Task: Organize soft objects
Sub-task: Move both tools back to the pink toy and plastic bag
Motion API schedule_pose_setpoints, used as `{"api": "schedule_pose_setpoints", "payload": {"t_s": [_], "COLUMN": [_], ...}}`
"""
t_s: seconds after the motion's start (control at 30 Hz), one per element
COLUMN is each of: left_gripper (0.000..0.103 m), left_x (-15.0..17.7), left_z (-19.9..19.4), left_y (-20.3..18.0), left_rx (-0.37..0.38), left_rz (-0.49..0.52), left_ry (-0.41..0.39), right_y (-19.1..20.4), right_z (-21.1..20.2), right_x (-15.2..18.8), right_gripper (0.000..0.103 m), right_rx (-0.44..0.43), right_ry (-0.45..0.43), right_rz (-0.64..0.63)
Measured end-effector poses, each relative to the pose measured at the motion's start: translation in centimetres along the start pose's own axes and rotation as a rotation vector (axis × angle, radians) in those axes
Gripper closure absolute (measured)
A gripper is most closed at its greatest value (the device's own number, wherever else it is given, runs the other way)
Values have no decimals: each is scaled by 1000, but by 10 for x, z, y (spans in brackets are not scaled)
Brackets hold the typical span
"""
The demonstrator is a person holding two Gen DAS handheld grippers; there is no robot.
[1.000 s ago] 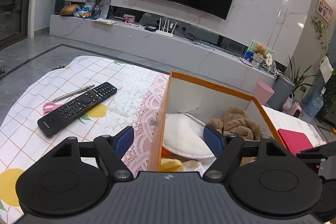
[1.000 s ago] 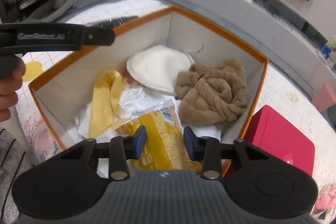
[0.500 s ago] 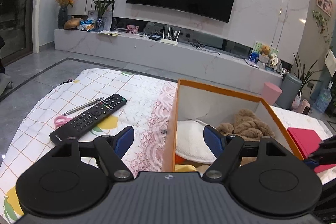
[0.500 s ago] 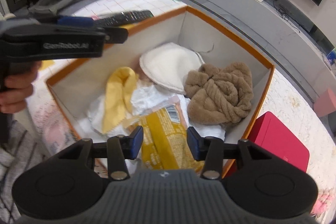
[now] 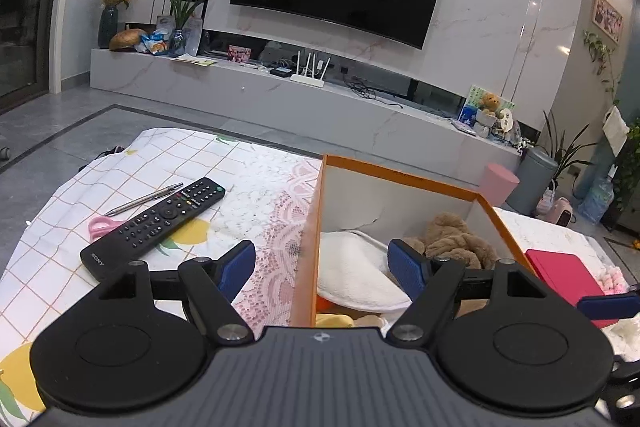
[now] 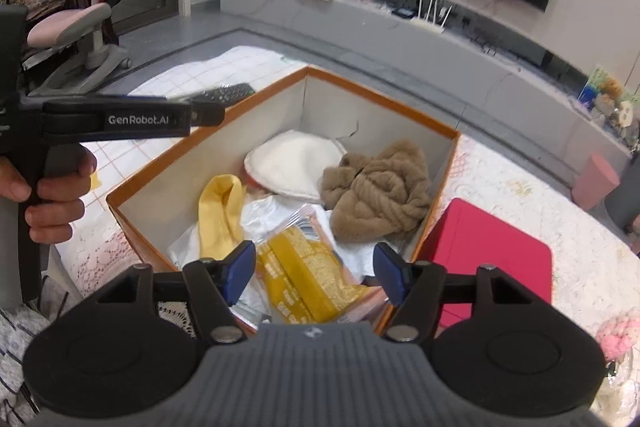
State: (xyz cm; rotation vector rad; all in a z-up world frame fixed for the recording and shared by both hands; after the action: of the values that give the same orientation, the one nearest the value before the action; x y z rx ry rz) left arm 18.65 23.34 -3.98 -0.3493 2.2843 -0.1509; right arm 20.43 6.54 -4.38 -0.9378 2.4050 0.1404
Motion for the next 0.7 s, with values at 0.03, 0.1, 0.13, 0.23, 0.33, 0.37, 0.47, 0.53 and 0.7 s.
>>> {"api": "schedule_pose_setpoints", "payload": {"t_s": [0.03, 0.1, 0.13, 0.23, 0.33, 0.37, 0.47, 0.53, 0.7], "left_gripper": [14, 14, 14, 14, 14, 14, 14, 14, 15], "left_x": [0, 0, 1, 1, 4, 4, 4, 4, 2], "left_z": [1, 2, 2, 4, 5, 5, 5, 5, 4], "left_y": [0, -1, -3, -7, -14, -16, -20, -21, -33], "left_rx": [-4, -1, 3, 18, 50, 56, 44, 37, 31], "left_rz": [2, 5, 7, 10, 14, 18, 22, 17, 21], "left_ry": [1, 4, 6, 11, 16, 17, 8, 4, -3], "right_y": [-2, -5, -7, -17, -33, -40, -59, -70, -111], "right_z": [-3, -10, -13, -23, -29, -30, -37, -41, -53], "right_x": [0, 2, 3, 6, 7, 8, 11, 16, 33], "right_gripper": [38, 38, 38, 38, 38, 37, 37, 36, 31], "right_rx": [-1, -3, -2, 16, 20, 28, 64, 74, 123], "right_ry": [-10, -30, -38, -70, -94, -101, -128, -147, -190], "right_rz": [9, 31, 36, 51, 83, 99, 130, 137, 209]}}
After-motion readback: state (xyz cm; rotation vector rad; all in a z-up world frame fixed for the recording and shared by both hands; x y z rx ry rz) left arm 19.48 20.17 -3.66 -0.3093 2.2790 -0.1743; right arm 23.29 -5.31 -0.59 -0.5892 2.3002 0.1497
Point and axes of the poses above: each gripper's, at about its wrist camera, not at the fingertips, and z roughly the way its jaws point, y to its left, x to its underside, the point moved 10 cm from there along z, roughly the way its jaws point, and after that the axes turned 13 degrees about y, right-handed, at the moved point
